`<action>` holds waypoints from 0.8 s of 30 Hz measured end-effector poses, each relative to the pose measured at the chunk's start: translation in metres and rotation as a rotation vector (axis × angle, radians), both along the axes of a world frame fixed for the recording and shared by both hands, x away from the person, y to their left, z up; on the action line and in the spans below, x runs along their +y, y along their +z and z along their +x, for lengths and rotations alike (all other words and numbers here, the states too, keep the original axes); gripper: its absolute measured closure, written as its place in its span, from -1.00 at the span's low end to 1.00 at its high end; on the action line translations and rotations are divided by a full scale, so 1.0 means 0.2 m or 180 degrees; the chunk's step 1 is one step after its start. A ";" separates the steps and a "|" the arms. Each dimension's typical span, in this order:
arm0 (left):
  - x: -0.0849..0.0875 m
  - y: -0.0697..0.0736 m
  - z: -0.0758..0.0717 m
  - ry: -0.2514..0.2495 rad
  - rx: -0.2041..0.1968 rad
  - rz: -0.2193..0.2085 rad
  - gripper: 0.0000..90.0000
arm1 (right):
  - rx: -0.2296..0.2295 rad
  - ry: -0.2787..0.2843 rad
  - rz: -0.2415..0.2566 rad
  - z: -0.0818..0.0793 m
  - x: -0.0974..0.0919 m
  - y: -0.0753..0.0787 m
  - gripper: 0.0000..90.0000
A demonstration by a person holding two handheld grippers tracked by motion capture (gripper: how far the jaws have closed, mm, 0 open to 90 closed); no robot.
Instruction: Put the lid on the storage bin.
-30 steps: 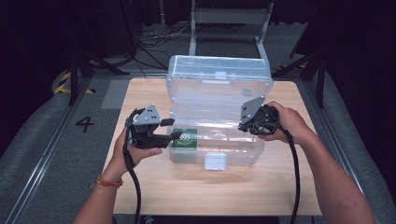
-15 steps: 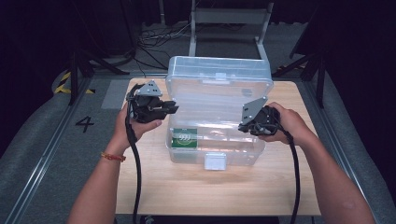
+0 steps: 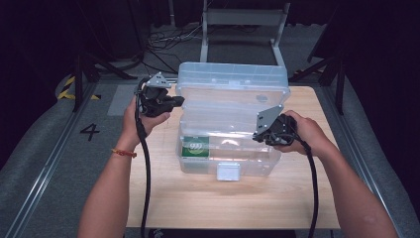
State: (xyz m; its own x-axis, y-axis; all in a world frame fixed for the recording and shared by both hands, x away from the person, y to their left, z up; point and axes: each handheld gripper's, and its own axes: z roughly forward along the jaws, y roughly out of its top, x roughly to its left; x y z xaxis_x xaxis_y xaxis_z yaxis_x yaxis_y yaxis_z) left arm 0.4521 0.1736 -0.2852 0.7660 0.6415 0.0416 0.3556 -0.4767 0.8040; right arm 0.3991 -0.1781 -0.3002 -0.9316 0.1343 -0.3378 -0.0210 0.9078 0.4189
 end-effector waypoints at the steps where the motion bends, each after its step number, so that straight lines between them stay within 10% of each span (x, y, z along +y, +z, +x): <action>1: 0.00 0.00 0.00 0.0002 -0.0005 -0.0015 0.98 | 0.0002 -0.0006 0.0004 0.00 0.00 0.00 0.91; 24: 0.02 -0.01 -0.03 -0.0100 -0.0057 -0.0005 0.99 | -0.0155 -0.0146 0.0158 -0.06 -0.03 -0.04 0.81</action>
State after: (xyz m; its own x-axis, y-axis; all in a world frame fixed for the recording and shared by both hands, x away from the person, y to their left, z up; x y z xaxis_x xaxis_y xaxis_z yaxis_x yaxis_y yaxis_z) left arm 0.4463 0.1776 -0.2870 0.7849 0.6172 0.0545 0.3261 -0.4863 0.8107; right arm 0.3868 -0.1851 -0.3072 -0.9067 0.1942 -0.3744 -0.0013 0.8864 0.4629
